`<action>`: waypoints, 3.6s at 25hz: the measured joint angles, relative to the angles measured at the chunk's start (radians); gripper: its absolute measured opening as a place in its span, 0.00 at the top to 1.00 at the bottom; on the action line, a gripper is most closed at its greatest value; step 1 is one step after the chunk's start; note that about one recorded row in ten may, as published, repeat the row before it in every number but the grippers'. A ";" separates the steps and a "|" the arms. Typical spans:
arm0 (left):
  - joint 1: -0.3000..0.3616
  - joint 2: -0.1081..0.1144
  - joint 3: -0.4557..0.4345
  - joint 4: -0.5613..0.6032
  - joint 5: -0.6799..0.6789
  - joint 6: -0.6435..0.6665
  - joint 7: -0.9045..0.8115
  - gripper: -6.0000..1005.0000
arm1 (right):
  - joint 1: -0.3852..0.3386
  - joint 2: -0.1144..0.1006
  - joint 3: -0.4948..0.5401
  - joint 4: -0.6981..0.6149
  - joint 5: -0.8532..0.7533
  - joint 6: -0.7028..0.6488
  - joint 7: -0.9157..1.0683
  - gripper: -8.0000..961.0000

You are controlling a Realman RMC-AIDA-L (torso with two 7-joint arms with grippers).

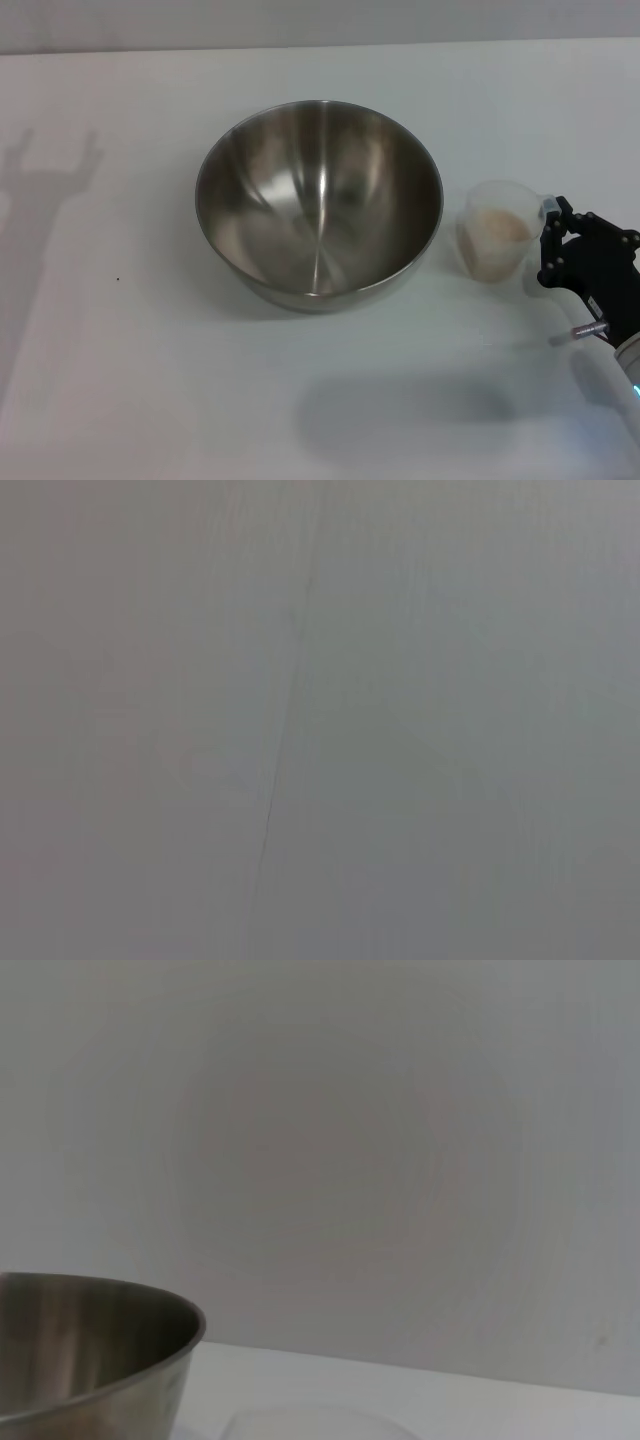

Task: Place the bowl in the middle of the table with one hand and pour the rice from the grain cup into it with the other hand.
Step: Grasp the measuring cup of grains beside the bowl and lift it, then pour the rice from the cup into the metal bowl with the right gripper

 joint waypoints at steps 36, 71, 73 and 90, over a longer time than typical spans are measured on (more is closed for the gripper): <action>-0.002 0.000 0.003 -0.014 0.000 0.008 -0.026 0.14 | 0.272 -0.006 0.132 -0.073 -0.066 -0.300 -0.556 0.98; 0.003 -0.008 0.002 -0.026 -0.008 0.004 -0.064 0.14 | 0.424 -0.006 0.132 -0.197 -0.535 -0.177 -1.510 0.98; 0.003 -0.008 0.003 -0.026 -0.008 0.005 -0.078 0.14 | 0.433 -0.006 0.132 -0.216 -0.561 -0.177 -1.512 0.98; -0.014 -0.008 0.000 -0.018 -0.008 0.006 -0.103 0.14 | 0.498 -0.009 0.102 -0.292 -0.664 -0.156 -1.602 0.98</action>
